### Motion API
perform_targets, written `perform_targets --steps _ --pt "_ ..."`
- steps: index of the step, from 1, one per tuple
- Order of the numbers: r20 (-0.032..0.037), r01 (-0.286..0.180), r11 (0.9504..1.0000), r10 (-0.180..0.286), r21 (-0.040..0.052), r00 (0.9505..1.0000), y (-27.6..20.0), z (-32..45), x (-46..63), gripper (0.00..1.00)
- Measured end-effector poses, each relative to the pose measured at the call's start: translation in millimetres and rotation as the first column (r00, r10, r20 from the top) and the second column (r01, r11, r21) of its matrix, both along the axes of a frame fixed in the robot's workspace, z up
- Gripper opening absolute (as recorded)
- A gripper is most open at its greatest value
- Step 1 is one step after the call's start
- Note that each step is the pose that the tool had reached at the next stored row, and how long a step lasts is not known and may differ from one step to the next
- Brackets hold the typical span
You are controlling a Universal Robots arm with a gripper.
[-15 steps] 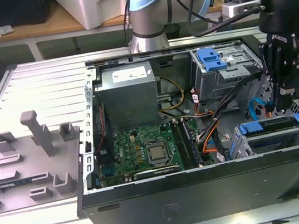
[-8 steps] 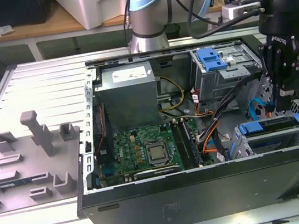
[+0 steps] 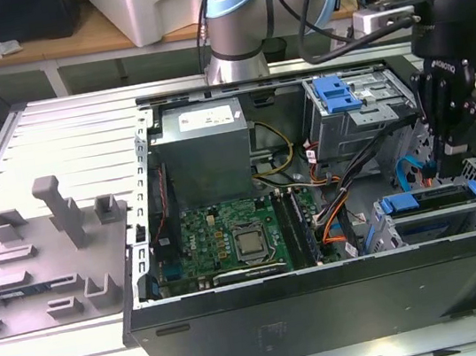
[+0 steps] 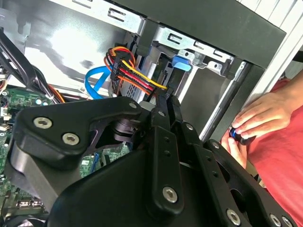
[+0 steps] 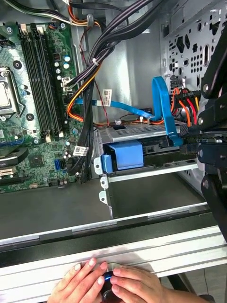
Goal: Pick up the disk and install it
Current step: 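Insert the first disk wire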
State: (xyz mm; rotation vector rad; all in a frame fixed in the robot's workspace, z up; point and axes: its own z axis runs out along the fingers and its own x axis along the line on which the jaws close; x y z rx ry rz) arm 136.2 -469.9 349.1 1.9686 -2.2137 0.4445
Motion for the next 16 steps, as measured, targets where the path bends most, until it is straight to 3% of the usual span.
perform_targets --steps 16 --pt "0.0 0.0 1.0 0.0 0.0 1.0 -0.5 -4.3 0.0 0.17"
